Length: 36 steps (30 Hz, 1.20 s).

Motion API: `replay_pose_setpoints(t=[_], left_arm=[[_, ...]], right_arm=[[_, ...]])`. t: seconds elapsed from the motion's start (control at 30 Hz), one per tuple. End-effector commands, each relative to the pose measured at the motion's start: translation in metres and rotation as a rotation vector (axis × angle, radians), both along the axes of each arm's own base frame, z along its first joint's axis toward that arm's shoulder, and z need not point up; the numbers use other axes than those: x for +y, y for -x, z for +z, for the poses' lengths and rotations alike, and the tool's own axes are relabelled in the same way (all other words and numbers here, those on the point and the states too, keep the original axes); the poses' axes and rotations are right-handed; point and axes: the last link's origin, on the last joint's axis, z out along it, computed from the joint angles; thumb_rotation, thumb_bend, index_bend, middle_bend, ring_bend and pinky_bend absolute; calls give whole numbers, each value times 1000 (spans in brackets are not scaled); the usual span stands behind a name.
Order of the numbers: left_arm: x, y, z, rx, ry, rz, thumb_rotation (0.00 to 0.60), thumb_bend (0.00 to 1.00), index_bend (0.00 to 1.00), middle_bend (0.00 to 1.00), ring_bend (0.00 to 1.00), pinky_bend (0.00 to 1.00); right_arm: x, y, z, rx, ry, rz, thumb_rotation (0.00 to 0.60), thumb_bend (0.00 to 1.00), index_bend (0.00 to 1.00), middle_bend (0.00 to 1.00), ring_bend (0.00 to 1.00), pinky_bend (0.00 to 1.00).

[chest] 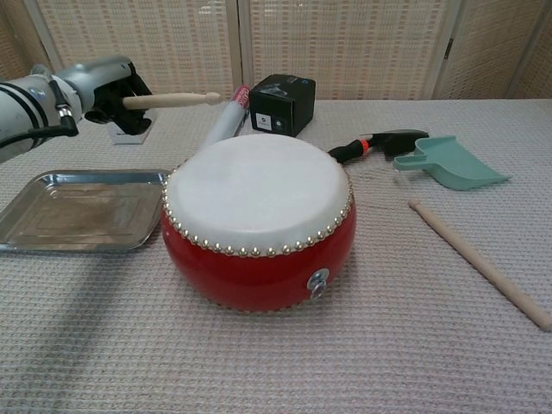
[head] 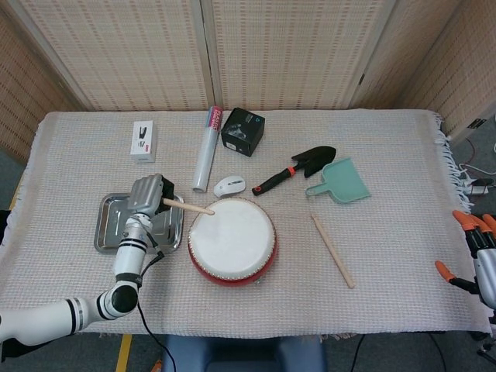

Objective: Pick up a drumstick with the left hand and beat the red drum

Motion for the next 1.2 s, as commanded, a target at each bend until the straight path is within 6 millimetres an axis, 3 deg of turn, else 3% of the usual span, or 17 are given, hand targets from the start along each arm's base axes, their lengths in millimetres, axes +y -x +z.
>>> replay_pose_setpoints(t=[0.03,0.17,0.37,0.4,0.43,0.5,0.63,0.8,1.2], left_arm=[[0,4,-2,130,-3,-46,600,623,970,1000,970,1000],[-3,11,-14,402,-52,-165,600,623,970,1000,963,1000],[-6,14,-23,506,-58,-213,600,623,970,1000,962,1000],[-6,13,-22,483,-69,-199,600,622,970,1000,962,1000],[-6,7,-18,223,-73,-90,600,623,970,1000,962,1000],[-4,1,-8,10,-43,-8,600,623,970,1000,962,1000],[2,3,6,-63,-43,23,600,623,966,1000,963,1000],[7,24,9,-35,-50,79,600,623,963,1000,962,1000],[12,110,-3,238,-98,213,600,623,965,992,948,1000]], right_arm=[[0,0,0,0,1,1,600,242,47,105,0,47],[-1,-1,0,0,-3,4,600,242,47,105,0,47],[-2,-1,-1,-1,-6,4,600,241,47,105,0,47],[-1,0,-1,-1,-7,4,600,242,47,105,0,46],[0,1,0,0,-2,0,600,242,47,105,0,47],[2,2,1,0,3,-2,600,242,47,105,0,47],[3,2,1,-4,4,-2,600,242,47,105,0,47],[3,4,3,-6,7,-4,600,241,47,105,0,47],[0,8,3,-8,2,-12,600,242,47,105,0,47]])
